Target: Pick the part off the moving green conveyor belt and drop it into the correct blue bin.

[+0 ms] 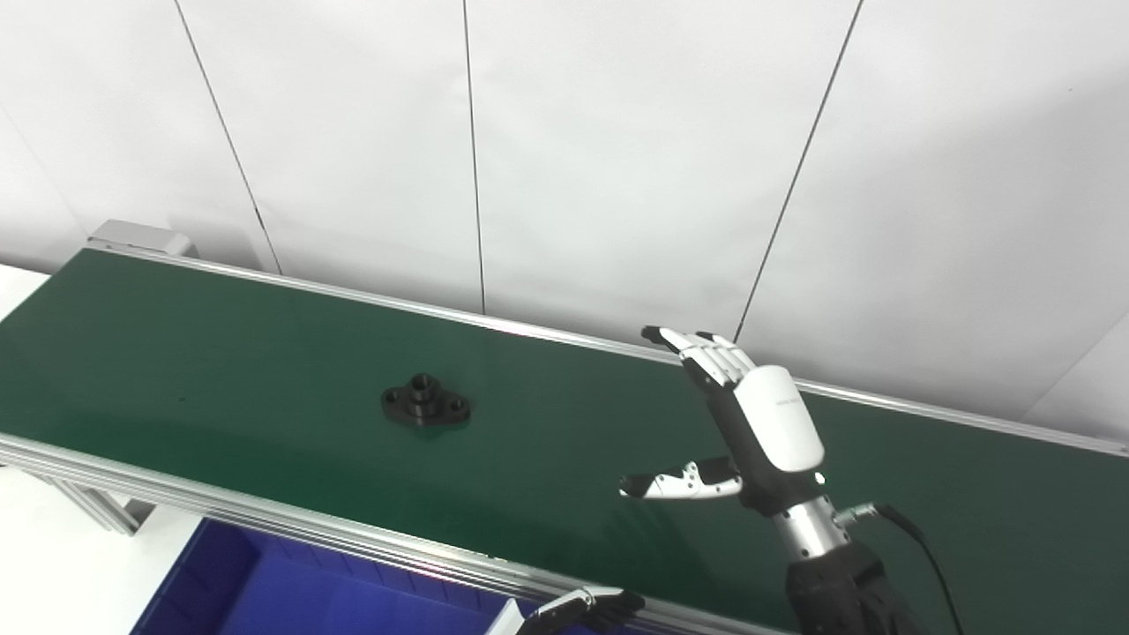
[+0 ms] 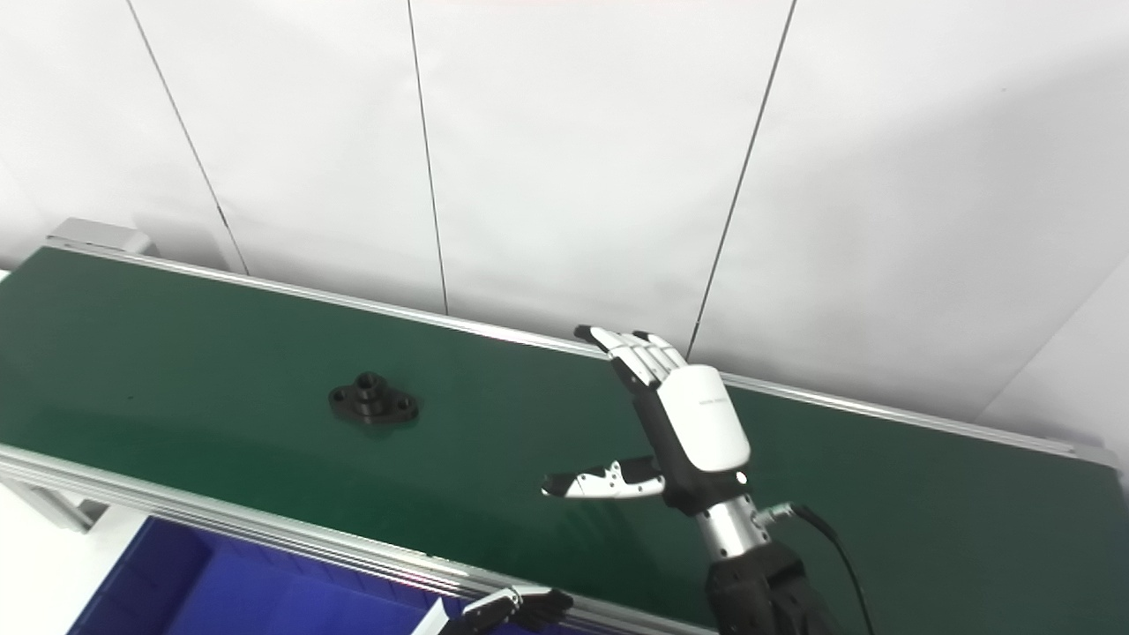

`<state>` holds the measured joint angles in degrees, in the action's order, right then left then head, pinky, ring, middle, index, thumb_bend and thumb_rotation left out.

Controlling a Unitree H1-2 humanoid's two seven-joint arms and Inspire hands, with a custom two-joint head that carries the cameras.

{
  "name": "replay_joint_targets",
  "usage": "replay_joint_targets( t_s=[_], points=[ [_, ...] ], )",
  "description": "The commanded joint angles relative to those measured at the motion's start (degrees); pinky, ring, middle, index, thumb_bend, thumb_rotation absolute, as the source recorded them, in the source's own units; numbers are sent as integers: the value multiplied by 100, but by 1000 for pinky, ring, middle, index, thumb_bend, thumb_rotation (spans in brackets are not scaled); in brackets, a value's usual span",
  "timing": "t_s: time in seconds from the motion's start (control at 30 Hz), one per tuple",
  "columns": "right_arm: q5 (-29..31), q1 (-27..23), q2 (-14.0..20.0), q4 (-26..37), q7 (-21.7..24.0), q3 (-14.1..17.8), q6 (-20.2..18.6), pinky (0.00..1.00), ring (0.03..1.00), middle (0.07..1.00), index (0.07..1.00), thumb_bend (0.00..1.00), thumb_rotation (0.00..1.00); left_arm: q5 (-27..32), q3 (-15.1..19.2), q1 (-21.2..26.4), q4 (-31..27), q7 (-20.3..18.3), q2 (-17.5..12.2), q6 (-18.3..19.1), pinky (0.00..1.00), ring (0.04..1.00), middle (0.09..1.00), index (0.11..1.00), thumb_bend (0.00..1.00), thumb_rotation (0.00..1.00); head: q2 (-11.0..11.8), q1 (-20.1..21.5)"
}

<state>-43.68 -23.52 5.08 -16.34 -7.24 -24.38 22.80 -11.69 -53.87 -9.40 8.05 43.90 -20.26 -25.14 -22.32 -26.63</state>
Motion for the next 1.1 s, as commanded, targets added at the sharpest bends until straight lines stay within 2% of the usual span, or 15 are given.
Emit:
replay_joint_targets(
  t_s=[0.0,0.23,0.47,0.67,0.83,0.93,1.07],
  points=[
    [-48,-282,-165,38,-18,-47,-74,868,835,838,869,951,786,-7,21,25,-41,42,50,-179,681,726,748,750,892,754,-5,8],
    [-233,-551,-367,-447,-49,-246,-220,870,837,840,865,943,785,46,79,11,-36,-60,102,-179,680,721,745,744,901,749,9,-66],
    [-402,-868,-534,-1109,-259,-387,-200,869,828,830,848,943,766,71,157,-21,-44,-176,170,-179,682,720,743,739,909,741,8,-134],
    [-433,-1273,-677,-1853,-378,-491,-186,858,828,829,846,949,778,78,221,-66,-57,-242,237,-179,682,720,742,737,920,738,-18,-228],
    [-425,-1594,-790,-2388,-494,-586,-146,857,830,829,849,930,746,60,234,-91,-53,-250,282,-179,691,721,743,741,925,742,-26,-283],
    [-463,-1780,-901,-2638,-439,-687,-278,858,838,836,856,929,749,-73,194,-77,-25,-121,294,-179,682,718,742,741,914,749,-48,-325],
    [-516,-1855,-1032,-2703,-397,-811,-486,850,842,837,859,928,757,-57,193,-115,-71,-148,297,-179,684,718,746,747,913,752,-74,-329]
  ],
)
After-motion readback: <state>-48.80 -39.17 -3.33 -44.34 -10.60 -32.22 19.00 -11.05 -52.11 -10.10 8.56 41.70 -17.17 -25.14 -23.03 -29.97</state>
